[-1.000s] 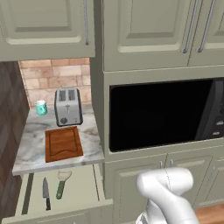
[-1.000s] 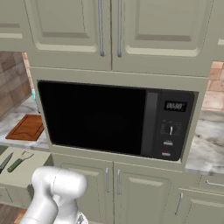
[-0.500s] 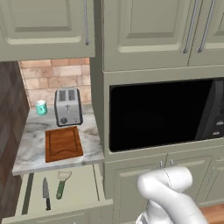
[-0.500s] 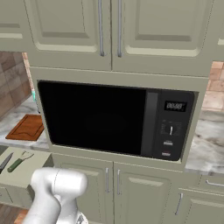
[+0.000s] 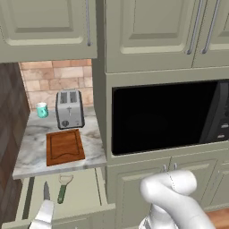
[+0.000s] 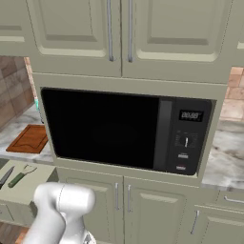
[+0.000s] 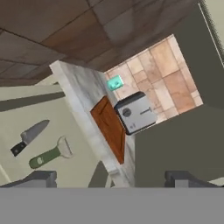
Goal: Open the drawer on the left and place the cutting tools on the cutting board.
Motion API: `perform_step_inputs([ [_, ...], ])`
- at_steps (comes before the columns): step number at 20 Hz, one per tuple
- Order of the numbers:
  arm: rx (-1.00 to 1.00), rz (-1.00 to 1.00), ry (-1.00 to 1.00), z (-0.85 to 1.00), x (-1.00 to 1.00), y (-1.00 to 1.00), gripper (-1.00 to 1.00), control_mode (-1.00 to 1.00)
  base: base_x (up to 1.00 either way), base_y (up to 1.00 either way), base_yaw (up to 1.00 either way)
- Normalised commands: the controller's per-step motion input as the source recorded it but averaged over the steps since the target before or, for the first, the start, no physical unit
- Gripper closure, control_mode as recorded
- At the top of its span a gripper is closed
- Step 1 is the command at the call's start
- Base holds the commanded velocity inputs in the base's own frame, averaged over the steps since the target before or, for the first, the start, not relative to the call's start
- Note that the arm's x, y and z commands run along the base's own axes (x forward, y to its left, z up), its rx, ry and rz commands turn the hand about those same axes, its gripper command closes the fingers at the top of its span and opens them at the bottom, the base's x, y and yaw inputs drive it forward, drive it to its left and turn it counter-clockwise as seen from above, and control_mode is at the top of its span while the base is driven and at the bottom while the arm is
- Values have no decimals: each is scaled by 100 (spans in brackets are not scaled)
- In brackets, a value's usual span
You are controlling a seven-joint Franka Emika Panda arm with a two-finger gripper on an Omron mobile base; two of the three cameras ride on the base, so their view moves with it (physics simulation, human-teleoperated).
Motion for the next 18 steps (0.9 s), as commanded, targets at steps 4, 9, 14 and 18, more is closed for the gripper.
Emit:
perform_step_inputs([
  [4,6,-14,10,22,77,0,-100,-100,0,0,0],
  [9,5,-14,15,2,63,0,-100,-100,0,0,0],
  [14,10,-6,20,-16,29,11,-100,-100,0,0,0],
  [18,14,-3,23,-30,15,26,-100,-100,0,0,0],
])
